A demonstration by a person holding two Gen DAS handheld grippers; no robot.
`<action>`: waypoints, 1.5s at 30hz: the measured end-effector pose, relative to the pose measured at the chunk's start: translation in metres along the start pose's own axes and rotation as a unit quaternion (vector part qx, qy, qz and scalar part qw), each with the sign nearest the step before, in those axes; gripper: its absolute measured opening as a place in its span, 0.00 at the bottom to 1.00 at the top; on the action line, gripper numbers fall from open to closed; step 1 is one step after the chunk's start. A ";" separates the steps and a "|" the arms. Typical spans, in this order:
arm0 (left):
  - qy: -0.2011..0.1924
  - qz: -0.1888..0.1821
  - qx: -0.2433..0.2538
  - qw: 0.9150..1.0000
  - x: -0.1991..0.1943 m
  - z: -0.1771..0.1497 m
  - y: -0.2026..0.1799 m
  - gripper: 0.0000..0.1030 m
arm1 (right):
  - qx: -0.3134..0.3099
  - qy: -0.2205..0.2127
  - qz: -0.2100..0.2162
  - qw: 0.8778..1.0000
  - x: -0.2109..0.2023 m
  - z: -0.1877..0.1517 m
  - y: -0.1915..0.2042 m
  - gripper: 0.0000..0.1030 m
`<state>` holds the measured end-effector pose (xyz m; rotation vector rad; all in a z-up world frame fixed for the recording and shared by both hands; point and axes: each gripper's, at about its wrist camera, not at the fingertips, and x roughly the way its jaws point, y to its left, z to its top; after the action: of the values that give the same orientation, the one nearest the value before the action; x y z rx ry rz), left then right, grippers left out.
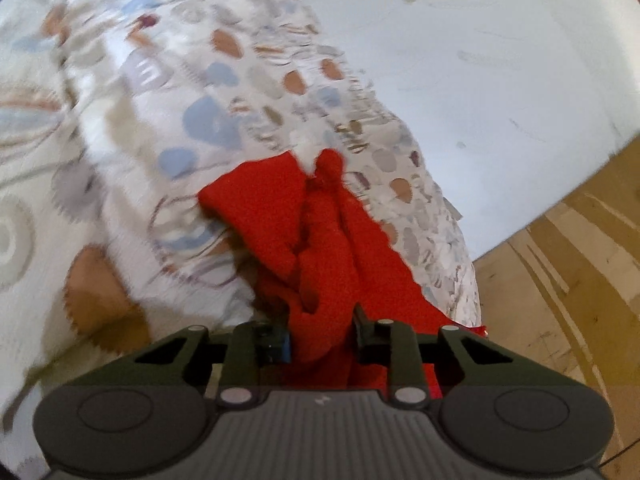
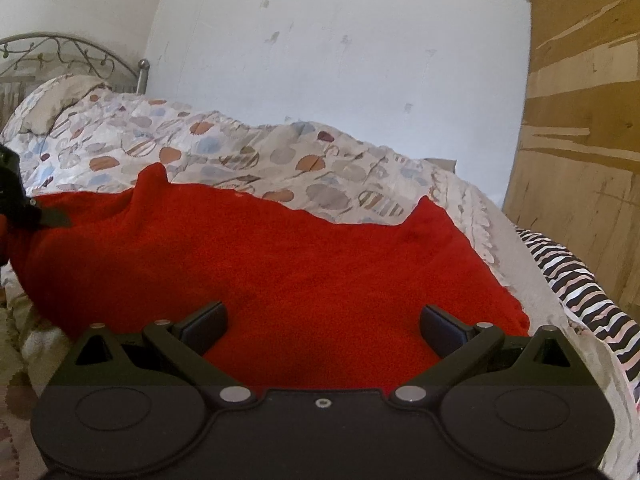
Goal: Fold small clothes
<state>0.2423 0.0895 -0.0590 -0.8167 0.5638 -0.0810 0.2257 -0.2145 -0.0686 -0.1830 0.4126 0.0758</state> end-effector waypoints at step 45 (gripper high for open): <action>0.090 -0.266 0.401 0.872 -0.021 -0.079 -0.175 0.98 | 0.065 -0.011 -0.238 0.969 -0.128 -0.021 -0.186 0.99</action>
<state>0.2094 -0.0778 0.0315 -0.1201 0.4067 -0.8539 0.1216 -0.4051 -0.0056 -0.1481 0.3411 -0.4216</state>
